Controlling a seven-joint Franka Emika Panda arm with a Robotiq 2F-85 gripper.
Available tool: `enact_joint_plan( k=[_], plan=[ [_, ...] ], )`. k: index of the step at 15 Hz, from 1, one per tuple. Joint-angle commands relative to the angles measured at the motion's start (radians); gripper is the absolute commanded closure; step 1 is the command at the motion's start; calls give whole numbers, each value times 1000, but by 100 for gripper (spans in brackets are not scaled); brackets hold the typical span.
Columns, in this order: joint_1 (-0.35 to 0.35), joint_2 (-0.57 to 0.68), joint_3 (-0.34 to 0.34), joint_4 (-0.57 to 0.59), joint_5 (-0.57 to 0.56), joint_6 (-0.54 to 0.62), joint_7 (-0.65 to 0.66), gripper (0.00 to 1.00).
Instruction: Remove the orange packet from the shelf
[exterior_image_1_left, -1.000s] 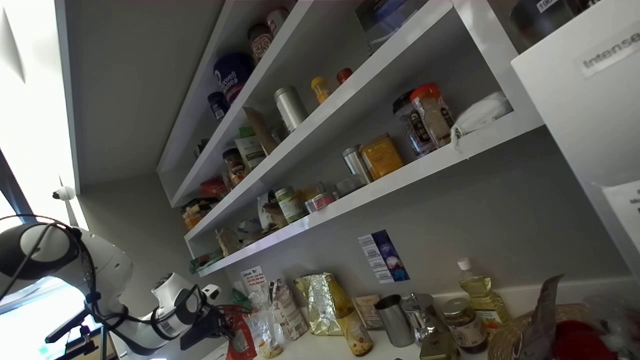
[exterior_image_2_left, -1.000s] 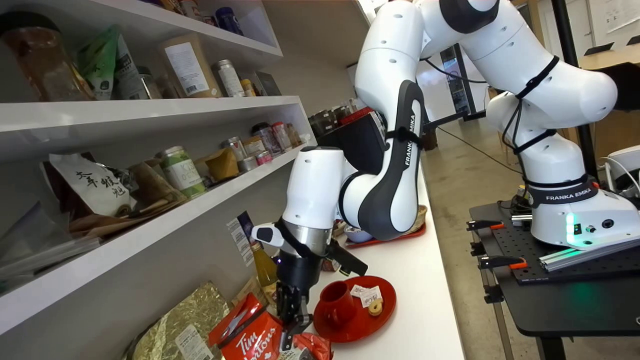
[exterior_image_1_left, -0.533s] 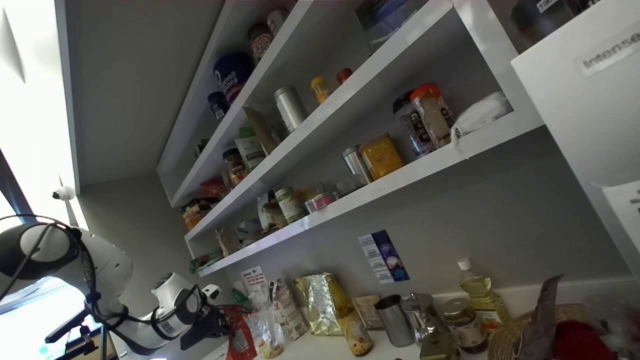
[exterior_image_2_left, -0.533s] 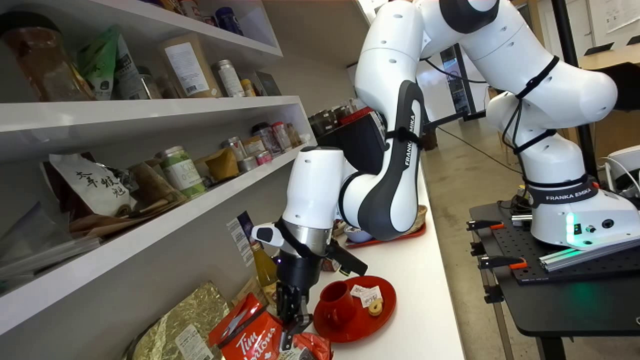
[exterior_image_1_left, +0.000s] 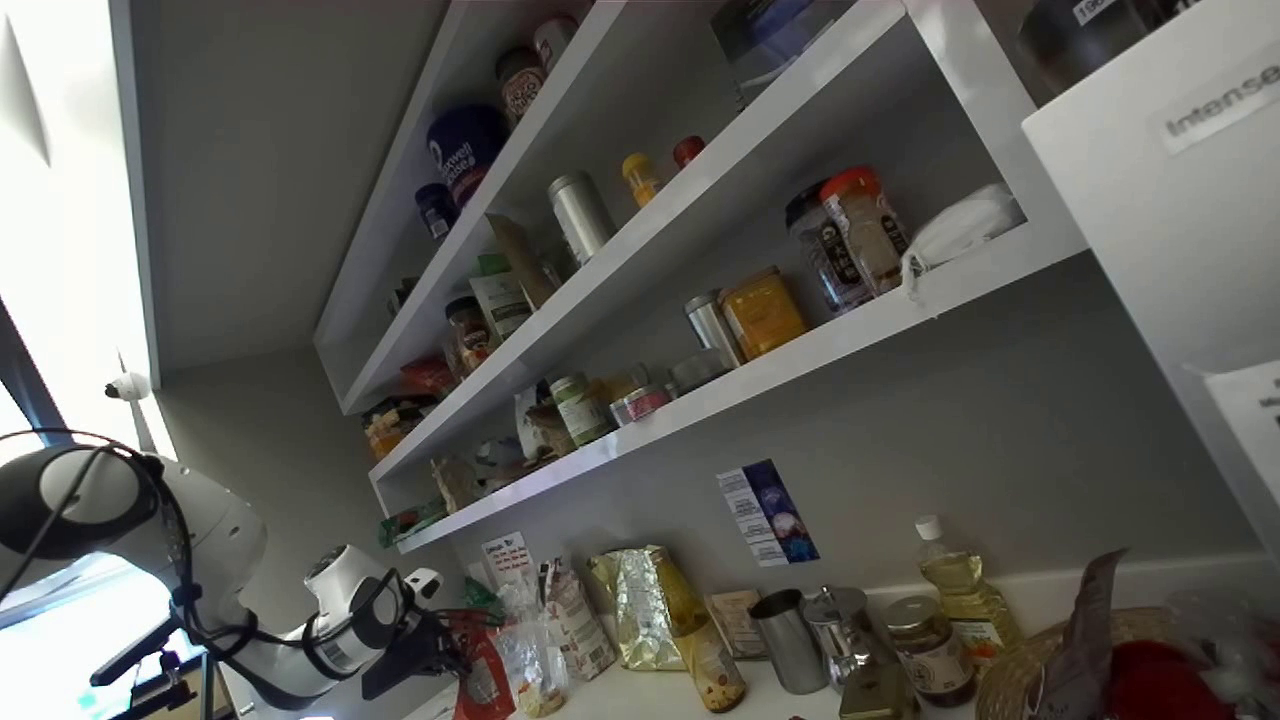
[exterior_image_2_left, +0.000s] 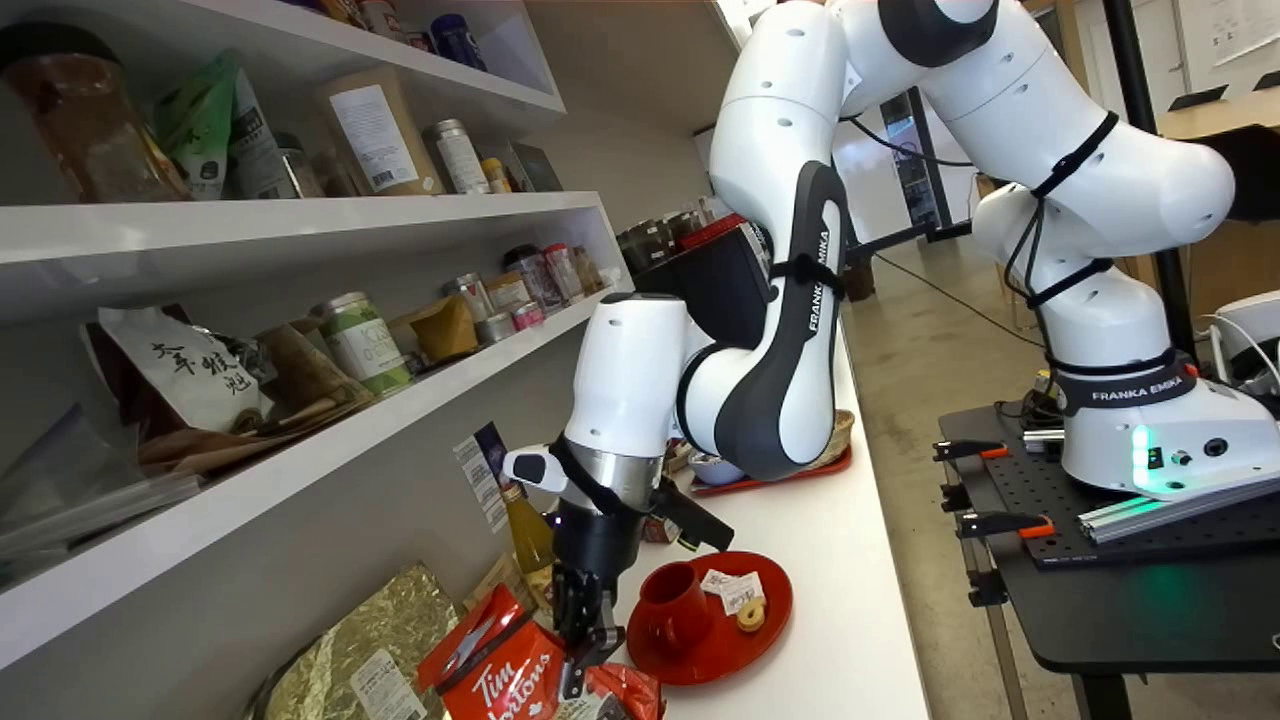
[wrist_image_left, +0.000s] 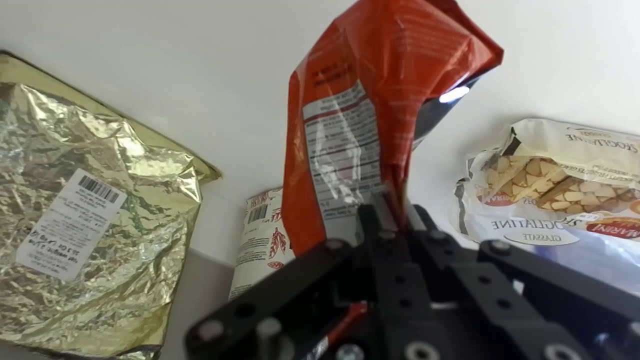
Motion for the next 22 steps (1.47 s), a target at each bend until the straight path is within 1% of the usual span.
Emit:
enact_joint_plan(
  k=[1,5,6,22],
  plan=[
    [14,9,-17,24,-17,-5,-4,99],
    [15,10,-18,25,-17,-9,-5,99],
    [0,0,0,0,0,-1,0,95],
    [0,0,-1,0,0,-1,0,95]
  ],
)
